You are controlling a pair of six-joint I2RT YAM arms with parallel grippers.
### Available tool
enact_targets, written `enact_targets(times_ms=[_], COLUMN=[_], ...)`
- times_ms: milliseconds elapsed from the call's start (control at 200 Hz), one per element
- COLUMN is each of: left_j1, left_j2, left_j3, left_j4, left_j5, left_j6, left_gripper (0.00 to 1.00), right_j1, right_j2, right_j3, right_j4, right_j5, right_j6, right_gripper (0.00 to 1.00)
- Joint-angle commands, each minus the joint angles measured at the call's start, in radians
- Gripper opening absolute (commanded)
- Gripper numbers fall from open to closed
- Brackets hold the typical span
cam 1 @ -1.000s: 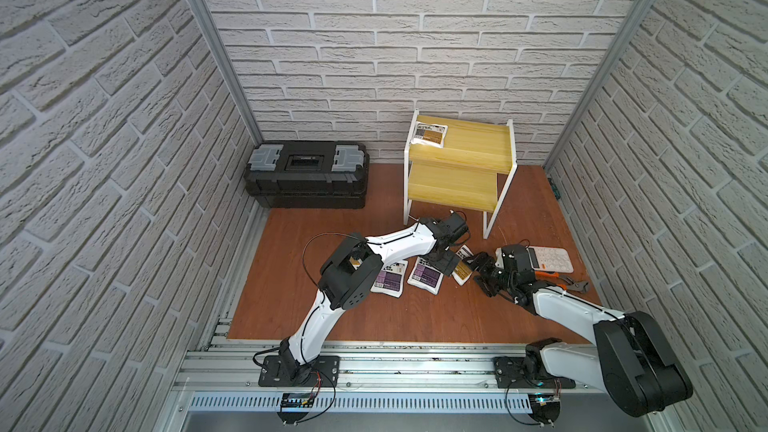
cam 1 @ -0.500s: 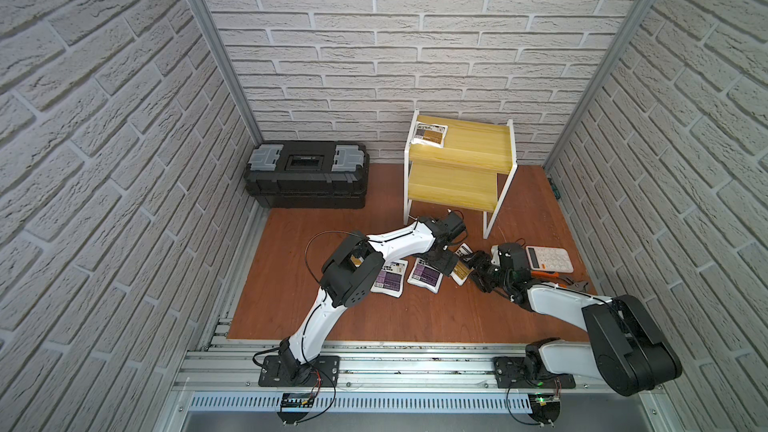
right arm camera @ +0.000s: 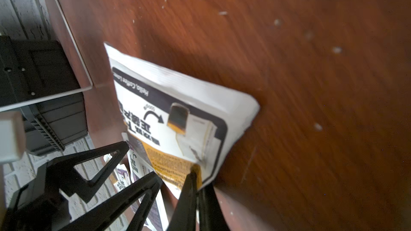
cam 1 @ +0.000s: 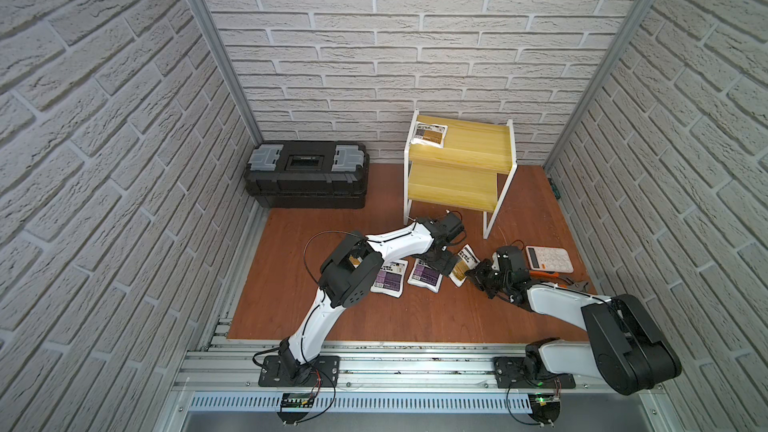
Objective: Place the bagged coffee beans on the shelf by color
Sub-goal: Pick up the bagged coffee beans at the center of the board.
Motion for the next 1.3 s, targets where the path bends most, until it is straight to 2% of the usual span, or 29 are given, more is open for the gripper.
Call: enact_targets(times_ms=[0,190,460,815,1115,1295], left_j1=[0.007,0.004,-0.015,-0.048,-0.045,0.0], left_j2=[-0.045,-0.132,-0.294,-0.525,-0.71,-0.779], left_j3=[-0.035,-0.062,-0.044,-0.063,-0.072,-0.029], left_j4=[-0.005,0.007,-0.018,-0.058,-0.082,-0.103], left_j5=[0.015,0.037,0.052,0.041,-0.025,-0.062], left_j6=[0.0,-0.029,-0.063,-0.12,-0.144,-0.133], left_gripper=[0.98,0.98,0.98,0.98,0.99,0.99], right_j1=[0.009,0.009,0.009,0.008,0.008,0.008], right_j2=[-0.019,-0.12,-0.356,-0.584,-0.651,-0.629], right_j3=[-0.026,-0.014,0.032,0.132,0.299,0.449], right_j4=[-0.154,-0.26,-0.51,-0.821,-0.985,-1.07], right_j5=[0.017,0.007,-0.009,-0.063,-0.141,-0.195], right_j6=[-0.025,-0.049,-0.087,-0.147,-0.23,-0.293], right_gripper=[0.02,0.03,0.02,0.02,0.02,0.02])
